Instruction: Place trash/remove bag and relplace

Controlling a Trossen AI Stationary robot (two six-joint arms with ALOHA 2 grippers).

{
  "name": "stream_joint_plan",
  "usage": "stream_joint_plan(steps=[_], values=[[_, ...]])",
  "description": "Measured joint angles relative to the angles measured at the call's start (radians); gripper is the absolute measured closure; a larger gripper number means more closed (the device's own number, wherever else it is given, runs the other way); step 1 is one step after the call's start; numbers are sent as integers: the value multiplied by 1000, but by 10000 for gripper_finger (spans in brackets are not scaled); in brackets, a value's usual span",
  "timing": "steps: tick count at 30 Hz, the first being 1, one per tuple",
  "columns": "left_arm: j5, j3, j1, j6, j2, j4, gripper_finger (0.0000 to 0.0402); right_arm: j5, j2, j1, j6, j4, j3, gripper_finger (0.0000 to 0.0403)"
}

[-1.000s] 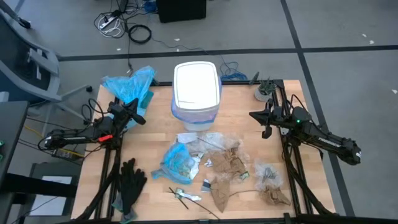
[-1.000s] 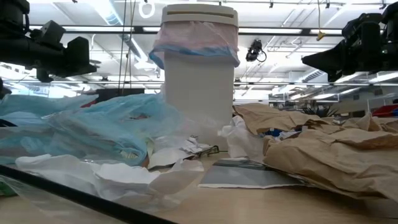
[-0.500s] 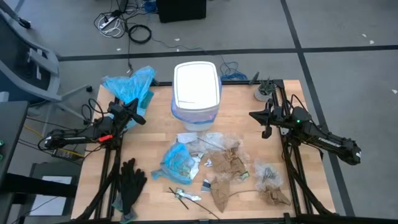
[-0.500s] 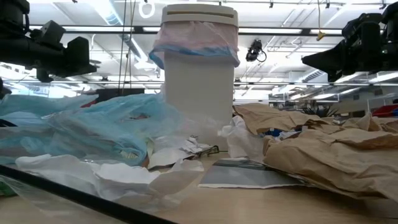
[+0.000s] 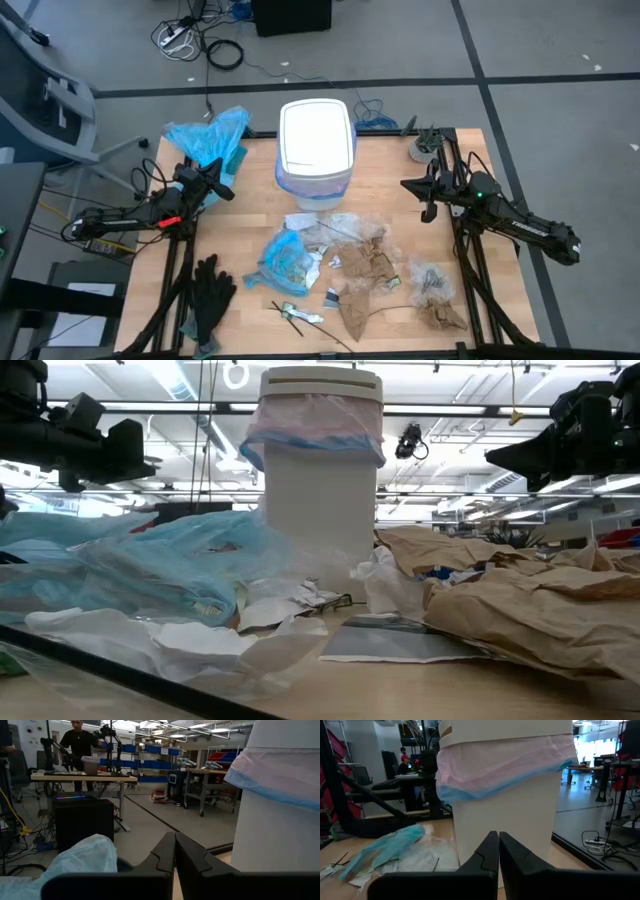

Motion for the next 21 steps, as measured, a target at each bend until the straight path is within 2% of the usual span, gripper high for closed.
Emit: stream_joint_plan(steps=[21], values=[[0, 0, 0, 0, 0, 0, 381, 0, 0, 0, 0, 0, 0, 399]])
